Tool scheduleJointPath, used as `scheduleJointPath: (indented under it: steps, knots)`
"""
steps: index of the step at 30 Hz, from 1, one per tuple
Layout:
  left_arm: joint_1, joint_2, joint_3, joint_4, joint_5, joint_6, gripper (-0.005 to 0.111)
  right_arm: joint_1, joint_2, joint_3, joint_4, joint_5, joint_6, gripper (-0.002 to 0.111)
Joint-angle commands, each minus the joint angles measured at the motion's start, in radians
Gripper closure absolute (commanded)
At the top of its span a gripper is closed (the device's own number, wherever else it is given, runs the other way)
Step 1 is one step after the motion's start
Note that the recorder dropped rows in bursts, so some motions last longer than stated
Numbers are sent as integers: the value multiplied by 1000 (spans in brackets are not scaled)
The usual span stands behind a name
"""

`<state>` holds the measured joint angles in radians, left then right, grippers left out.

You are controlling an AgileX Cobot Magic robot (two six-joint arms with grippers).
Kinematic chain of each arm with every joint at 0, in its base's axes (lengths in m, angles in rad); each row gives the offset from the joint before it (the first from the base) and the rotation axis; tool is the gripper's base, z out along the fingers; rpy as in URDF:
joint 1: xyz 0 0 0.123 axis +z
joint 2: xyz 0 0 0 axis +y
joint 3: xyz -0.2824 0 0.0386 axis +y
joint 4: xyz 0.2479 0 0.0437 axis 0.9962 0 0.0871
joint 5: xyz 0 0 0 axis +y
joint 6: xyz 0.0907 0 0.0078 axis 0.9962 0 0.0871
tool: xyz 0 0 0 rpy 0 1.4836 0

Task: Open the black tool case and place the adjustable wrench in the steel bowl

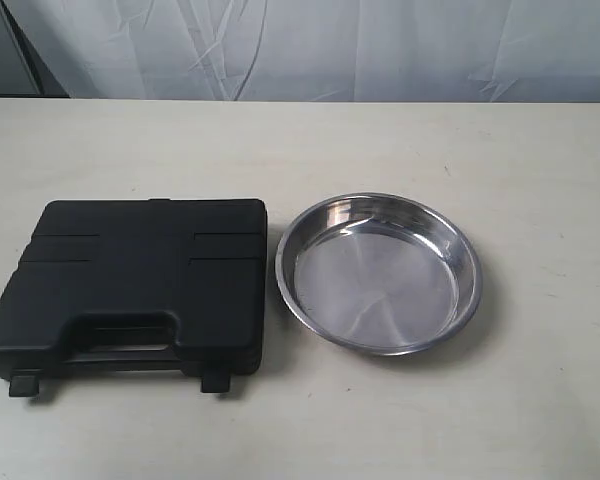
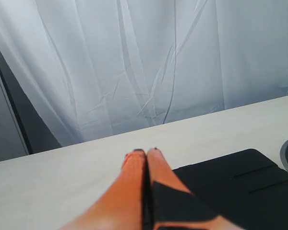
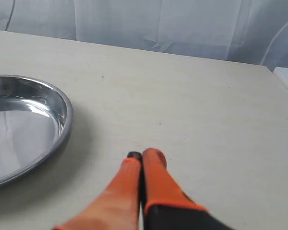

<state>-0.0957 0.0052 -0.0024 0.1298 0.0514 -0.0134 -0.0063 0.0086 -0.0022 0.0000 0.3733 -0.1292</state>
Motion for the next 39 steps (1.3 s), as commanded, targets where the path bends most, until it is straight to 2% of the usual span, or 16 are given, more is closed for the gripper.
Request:
scheduleJointPath:
  steps: [1,6,11,24,26,34,39]
  knots:
    - [-6,-5,2,3,0,-3,107,-4,-5,2,-11,-14,-2,109]
    - [-6,-5,2,3,0,-3,107,-4,-5,2,-11,-14,-2,109]
    - [-6,-5,2,3,0,-3,107,-4,-5,2,-97,-14,-7,109]
    - [-6,-5,2,3,0,-3,107,-4,-5,2,-100,-76,-7,109]
    - [-6,-5,2,3,0,-3,107,-4,-5,2,-100,-119,-7,109]
    - [-6,-5,2,3,0,-3,107,-4,-5,2,-41,-526,-5,109]
    - [-6,-5,2,3,0,-3,107,-4,-5,2,-41,-597,-5,109]
